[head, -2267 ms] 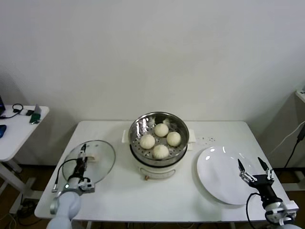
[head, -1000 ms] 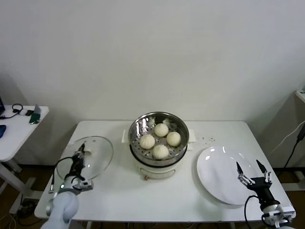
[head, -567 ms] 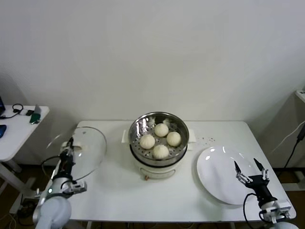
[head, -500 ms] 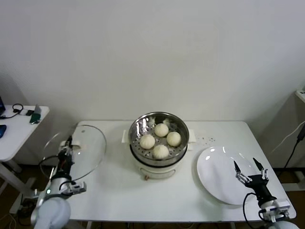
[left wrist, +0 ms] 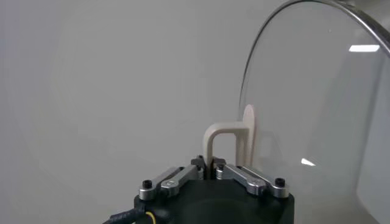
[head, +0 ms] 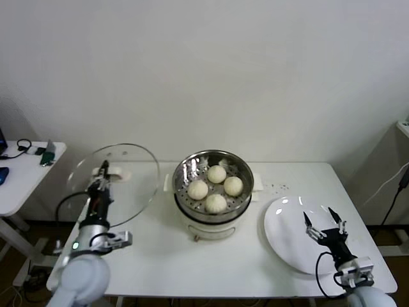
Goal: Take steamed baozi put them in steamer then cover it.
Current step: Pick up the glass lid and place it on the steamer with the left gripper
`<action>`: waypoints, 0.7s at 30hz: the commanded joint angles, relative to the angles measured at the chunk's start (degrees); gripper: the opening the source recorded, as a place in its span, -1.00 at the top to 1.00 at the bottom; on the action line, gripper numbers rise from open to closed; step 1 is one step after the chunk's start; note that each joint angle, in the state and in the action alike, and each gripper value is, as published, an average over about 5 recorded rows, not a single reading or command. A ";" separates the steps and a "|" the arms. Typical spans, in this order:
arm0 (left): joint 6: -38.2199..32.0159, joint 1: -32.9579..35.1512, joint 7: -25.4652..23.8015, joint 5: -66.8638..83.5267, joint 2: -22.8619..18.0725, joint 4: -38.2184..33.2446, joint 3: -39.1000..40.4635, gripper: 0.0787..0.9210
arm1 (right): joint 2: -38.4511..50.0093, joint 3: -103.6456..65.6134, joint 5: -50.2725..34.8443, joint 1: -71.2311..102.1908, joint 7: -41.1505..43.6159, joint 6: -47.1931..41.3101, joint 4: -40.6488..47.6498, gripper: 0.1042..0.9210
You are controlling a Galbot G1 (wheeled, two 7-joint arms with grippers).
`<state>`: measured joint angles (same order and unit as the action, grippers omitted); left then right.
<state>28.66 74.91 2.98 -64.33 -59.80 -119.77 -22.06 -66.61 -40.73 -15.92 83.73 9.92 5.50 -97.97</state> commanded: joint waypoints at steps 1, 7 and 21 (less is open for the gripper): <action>13.17 -23.68 -7.62 -2.98 -1.06 1.96 27.92 0.82 | -1.08 2.45 2.63 -2.89 -0.78 -0.19 1.56 -0.76; 16.34 -30.83 -11.75 -4.85 -6.10 6.95 35.66 0.82 | -1.70 2.02 3.18 -3.11 -0.70 0.31 2.62 -0.76; 16.34 -32.32 -17.46 -11.85 -19.02 17.56 39.09 0.82 | -2.06 0.91 3.75 -2.88 -0.48 0.89 3.58 -0.76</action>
<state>42.18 48.18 -9.68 -71.76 -69.86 -109.87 10.18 -68.30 -39.85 -12.65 81.16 9.45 6.25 -94.84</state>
